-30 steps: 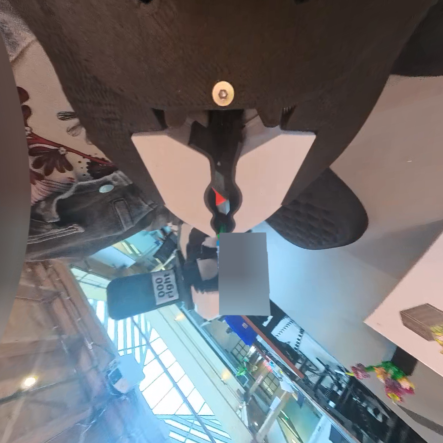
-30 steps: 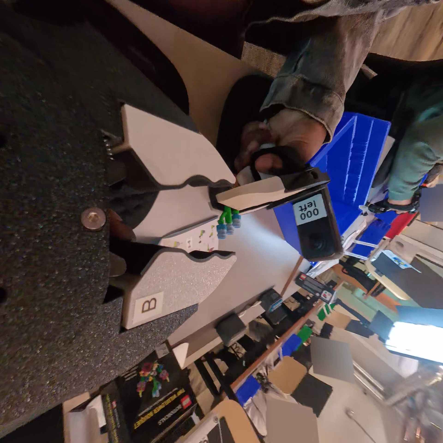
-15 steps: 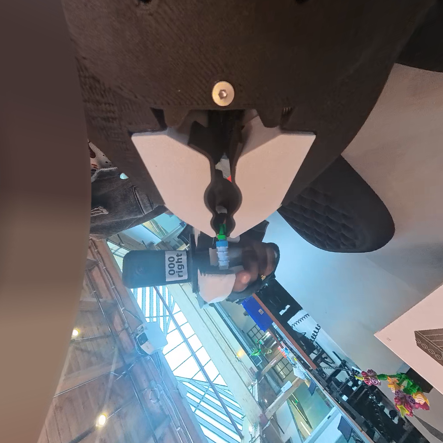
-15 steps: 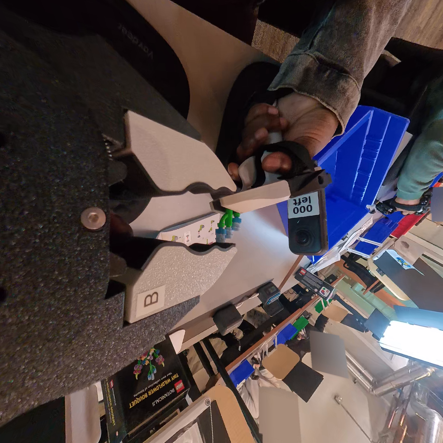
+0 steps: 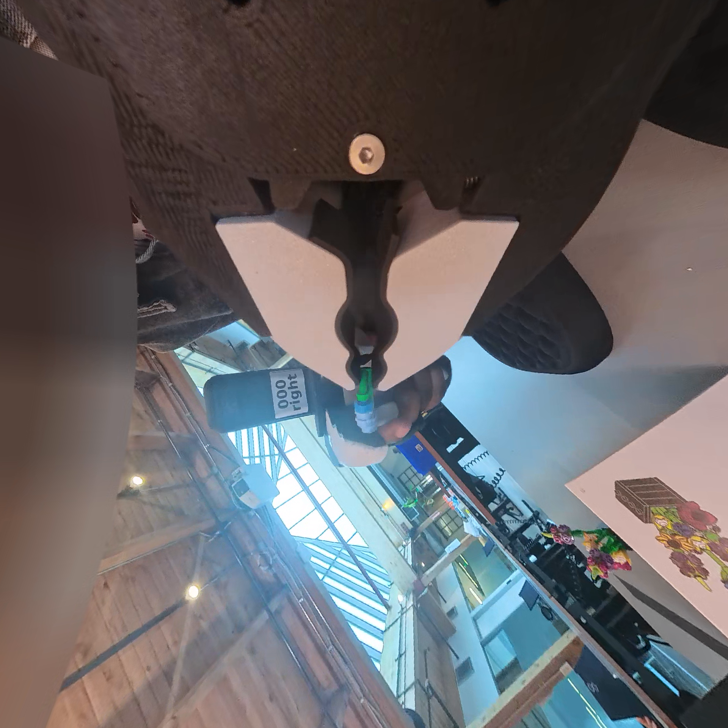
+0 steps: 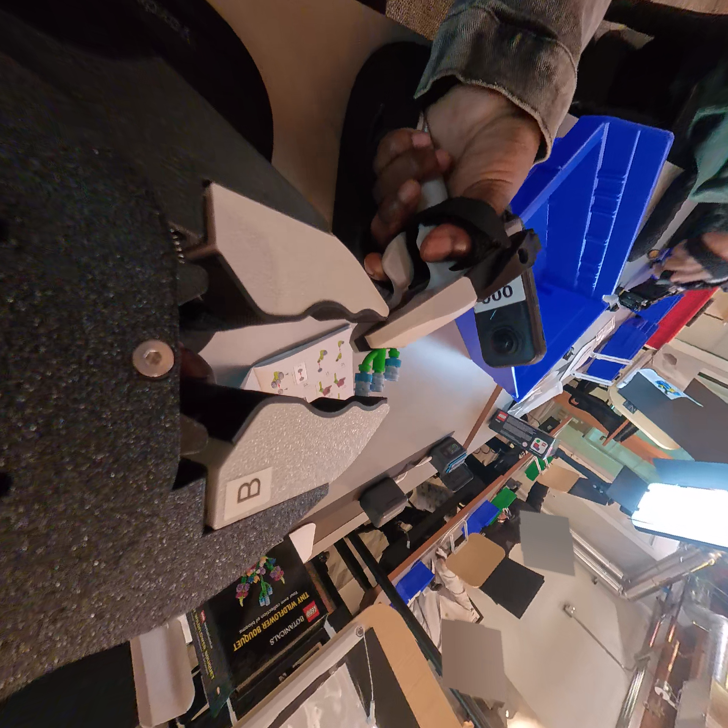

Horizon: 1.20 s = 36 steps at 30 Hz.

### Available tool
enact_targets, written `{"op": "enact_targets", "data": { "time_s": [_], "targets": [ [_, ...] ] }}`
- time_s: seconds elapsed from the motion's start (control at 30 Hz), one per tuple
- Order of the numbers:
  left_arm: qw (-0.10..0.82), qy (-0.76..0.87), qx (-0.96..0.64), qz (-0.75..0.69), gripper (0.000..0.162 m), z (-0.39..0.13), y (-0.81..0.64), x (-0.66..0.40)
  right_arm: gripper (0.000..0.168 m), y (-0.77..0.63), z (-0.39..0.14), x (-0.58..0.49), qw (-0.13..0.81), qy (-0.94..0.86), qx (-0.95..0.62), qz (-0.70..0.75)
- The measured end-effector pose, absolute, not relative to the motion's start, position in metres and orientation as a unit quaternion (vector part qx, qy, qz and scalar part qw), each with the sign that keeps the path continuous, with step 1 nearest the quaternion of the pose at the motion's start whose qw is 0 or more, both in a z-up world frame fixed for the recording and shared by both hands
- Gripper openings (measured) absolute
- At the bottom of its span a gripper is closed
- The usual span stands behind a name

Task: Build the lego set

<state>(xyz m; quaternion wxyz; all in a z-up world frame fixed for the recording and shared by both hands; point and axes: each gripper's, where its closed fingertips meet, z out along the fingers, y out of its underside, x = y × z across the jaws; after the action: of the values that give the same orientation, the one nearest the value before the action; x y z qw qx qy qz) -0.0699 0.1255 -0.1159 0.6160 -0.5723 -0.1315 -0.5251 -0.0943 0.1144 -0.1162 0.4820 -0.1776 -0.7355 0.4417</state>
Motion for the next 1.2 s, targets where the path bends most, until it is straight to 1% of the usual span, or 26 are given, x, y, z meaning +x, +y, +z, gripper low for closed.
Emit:
{"op": "enact_targets", "data": {
  "time_s": [0.23, 0.3, 0.37, 0.43, 0.5, 0.57, 0.6, 0.73, 0.83, 0.9, 0.97, 1.2],
  "targets": [
    [0.629, -0.129, -0.575, -0.508, 0.006, -0.115, 0.125, -0.071, 0.037, 0.114, -0.114, -0.094, 0.475, -0.742, -0.17, 0.442],
    [0.649, -0.143, -0.591, -0.457, 0.005, -0.118, 0.128, -0.078, 0.048, 0.12, -0.109, -0.09, 0.463, -0.737, -0.194, 0.453],
    [0.674, -0.158, -0.609, -0.387, 0.005, -0.121, 0.13, -0.09, 0.053, 0.125, -0.098, -0.085, 0.465, -0.722, -0.216, 0.464],
    [0.689, -0.162, -0.623, -0.333, 0.006, -0.121, 0.13, -0.094, 0.054, 0.123, -0.098, -0.082, 0.501, -0.728, -0.207, 0.419],
    [0.696, -0.172, -0.615, -0.327, 0.006, -0.117, 0.132, -0.094, 0.055, 0.122, -0.106, -0.085, 0.556, -0.745, -0.172, 0.327],
    [0.692, -0.19, -0.602, -0.35, 0.006, -0.117, 0.134, -0.092, 0.054, 0.118, -0.107, -0.089, 0.596, -0.743, -0.138, 0.271],
    [0.687, -0.194, -0.602, -0.359, 0.006, -0.12, 0.136, -0.09, 0.052, 0.116, -0.108, -0.09, 0.6, -0.746, -0.127, 0.259],
    [0.689, -0.179, -0.621, -0.328, 0.006, -0.121, 0.137, -0.084, 0.051, 0.116, -0.12, -0.097, 0.567, -0.778, -0.133, 0.236],
    [0.698, -0.157, -0.641, -0.279, 0.006, -0.119, 0.137, -0.084, 0.036, 0.115, -0.115, -0.096, 0.567, -0.772, -0.132, 0.254],
    [0.703, -0.142, -0.652, -0.246, 0.006, -0.119, 0.138, -0.084, 0.033, 0.116, -0.112, -0.096, 0.569, -0.766, -0.141, 0.263],
    [0.707, -0.134, -0.656, -0.226, 0.006, -0.118, 0.138, -0.085, 0.04, 0.118, -0.111, -0.096, 0.571, -0.759, -0.153, 0.272],
    [0.706, -0.125, -0.667, -0.205, 0.006, -0.122, 0.14, -0.085, 0.04, 0.118, -0.115, -0.097, 0.563, -0.76, -0.161, 0.282]
  ]
}}
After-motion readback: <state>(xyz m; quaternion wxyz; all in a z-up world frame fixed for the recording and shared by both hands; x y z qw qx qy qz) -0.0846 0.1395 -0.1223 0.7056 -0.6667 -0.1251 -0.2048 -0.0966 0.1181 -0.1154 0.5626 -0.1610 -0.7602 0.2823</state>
